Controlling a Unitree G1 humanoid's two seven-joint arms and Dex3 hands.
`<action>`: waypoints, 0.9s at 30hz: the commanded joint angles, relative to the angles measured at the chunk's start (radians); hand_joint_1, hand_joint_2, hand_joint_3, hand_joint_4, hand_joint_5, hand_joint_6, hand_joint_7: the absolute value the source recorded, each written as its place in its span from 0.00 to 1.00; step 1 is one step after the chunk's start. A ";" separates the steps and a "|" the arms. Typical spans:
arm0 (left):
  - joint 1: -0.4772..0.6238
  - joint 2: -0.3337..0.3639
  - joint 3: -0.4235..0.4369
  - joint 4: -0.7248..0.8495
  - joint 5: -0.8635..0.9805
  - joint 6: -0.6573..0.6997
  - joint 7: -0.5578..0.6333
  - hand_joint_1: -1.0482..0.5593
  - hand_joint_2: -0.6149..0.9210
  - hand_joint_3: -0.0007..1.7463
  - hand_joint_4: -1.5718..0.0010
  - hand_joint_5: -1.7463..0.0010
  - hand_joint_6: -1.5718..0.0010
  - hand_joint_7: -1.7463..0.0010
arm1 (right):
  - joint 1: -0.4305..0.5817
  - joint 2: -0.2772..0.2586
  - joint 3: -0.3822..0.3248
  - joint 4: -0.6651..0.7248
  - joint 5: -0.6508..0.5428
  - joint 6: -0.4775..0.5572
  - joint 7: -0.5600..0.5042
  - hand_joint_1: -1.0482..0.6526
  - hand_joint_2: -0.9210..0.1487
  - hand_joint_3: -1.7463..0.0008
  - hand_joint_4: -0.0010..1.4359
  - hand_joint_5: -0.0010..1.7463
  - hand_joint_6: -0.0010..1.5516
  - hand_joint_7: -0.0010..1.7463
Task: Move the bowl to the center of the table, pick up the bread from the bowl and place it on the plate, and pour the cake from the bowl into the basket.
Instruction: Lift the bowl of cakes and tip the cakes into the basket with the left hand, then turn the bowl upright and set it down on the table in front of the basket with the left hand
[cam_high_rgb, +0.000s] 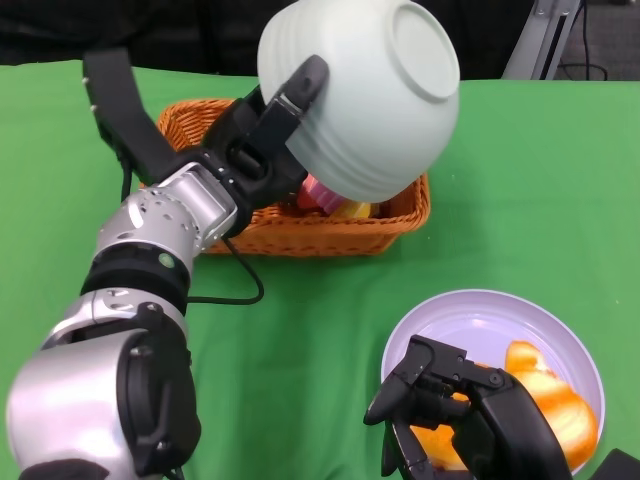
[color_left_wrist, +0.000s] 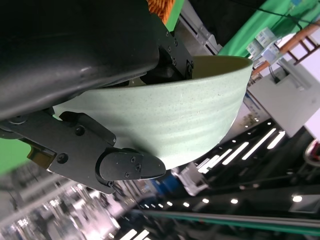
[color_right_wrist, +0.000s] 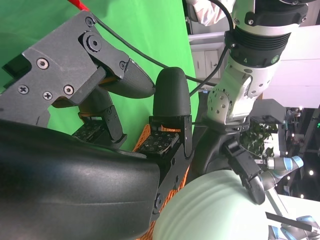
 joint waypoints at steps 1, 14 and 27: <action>-0.045 0.023 0.034 0.010 -0.035 0.016 0.008 0.52 0.97 0.32 0.52 0.00 0.55 0.11 | 0.003 -0.004 -0.005 0.001 0.002 -0.014 -0.003 0.59 0.46 0.24 0.57 0.94 0.49 0.77; -0.031 0.050 -0.131 -0.184 0.065 0.011 -0.137 0.54 0.97 0.35 0.57 0.00 0.57 0.14 | -0.004 0.000 -0.006 0.010 0.007 -0.017 0.000 0.58 0.45 0.25 0.57 0.94 0.49 0.77; 0.127 0.134 -0.401 -0.593 0.274 -0.306 -0.293 0.49 0.96 0.32 0.58 0.00 0.58 0.14 | -0.007 0.003 -0.004 0.022 0.002 -0.049 -0.004 0.59 0.45 0.23 0.58 0.94 0.49 0.77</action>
